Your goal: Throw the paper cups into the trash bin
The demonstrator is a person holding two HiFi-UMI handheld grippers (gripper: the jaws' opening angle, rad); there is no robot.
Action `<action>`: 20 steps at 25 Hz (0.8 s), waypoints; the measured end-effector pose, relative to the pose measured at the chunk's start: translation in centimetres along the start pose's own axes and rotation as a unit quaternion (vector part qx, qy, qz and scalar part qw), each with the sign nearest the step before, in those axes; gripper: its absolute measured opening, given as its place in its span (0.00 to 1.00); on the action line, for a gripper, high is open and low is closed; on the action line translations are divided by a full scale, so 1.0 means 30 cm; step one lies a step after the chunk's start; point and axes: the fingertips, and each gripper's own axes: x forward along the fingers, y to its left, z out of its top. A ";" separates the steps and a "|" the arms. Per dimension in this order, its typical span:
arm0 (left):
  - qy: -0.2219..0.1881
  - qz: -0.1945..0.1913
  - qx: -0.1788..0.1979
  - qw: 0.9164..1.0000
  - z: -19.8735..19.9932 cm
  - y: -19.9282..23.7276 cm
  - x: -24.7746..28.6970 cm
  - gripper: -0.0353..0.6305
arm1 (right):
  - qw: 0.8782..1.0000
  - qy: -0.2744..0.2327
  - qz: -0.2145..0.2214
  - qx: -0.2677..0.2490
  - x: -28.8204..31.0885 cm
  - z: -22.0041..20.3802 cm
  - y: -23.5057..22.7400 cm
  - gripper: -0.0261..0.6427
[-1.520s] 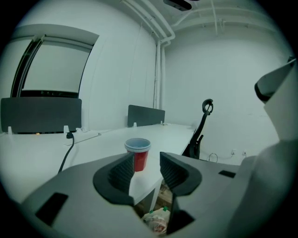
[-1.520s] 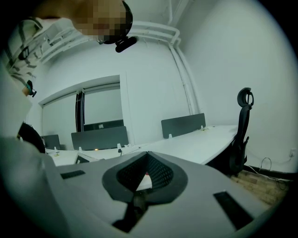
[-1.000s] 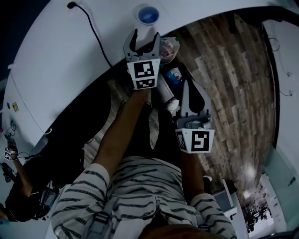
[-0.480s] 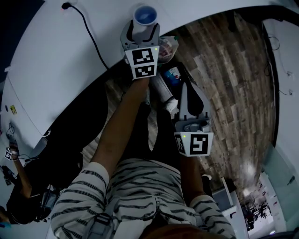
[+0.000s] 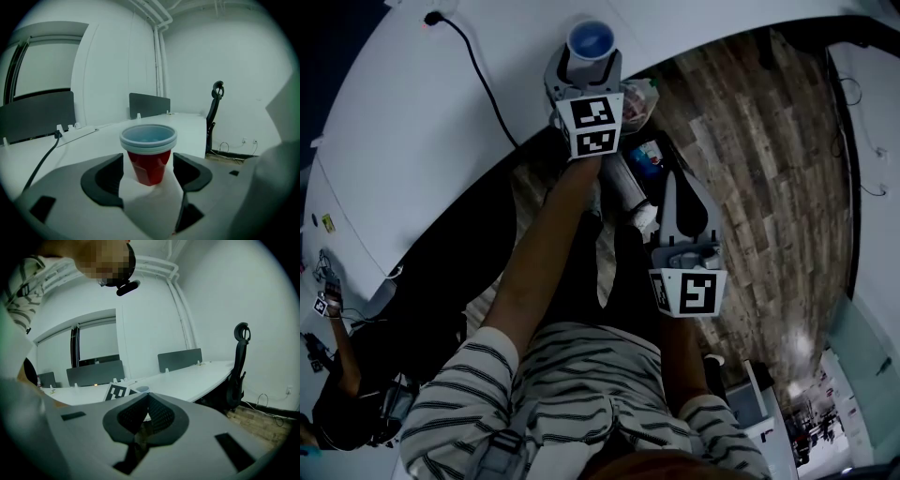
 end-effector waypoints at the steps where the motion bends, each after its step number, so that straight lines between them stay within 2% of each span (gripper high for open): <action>1: 0.000 0.003 0.001 1.000 0.000 0.002 0.000 0.56 | 1.000 0.000 -0.001 0.000 0.000 0.000 -0.001 0.05; 5: 0.005 0.011 0.002 1.000 -0.018 0.005 0.008 0.54 | 1.000 0.001 -0.003 -0.003 0.000 -0.001 -0.006 0.05; 7: 0.004 0.014 0.001 1.000 -0.009 0.014 0.005 0.50 | 1.000 0.001 -0.006 -0.003 -0.002 -0.001 -0.008 0.05; 11: 0.000 0.011 0.003 1.000 0.002 0.014 -0.001 0.47 | 1.000 0.002 -0.010 -0.005 -0.016 0.000 -0.018 0.05; 20: -0.016 0.001 -0.024 1.000 0.039 0.015 -0.050 0.46 | 1.000 -0.006 -0.025 -0.003 -0.056 0.018 -0.038 0.05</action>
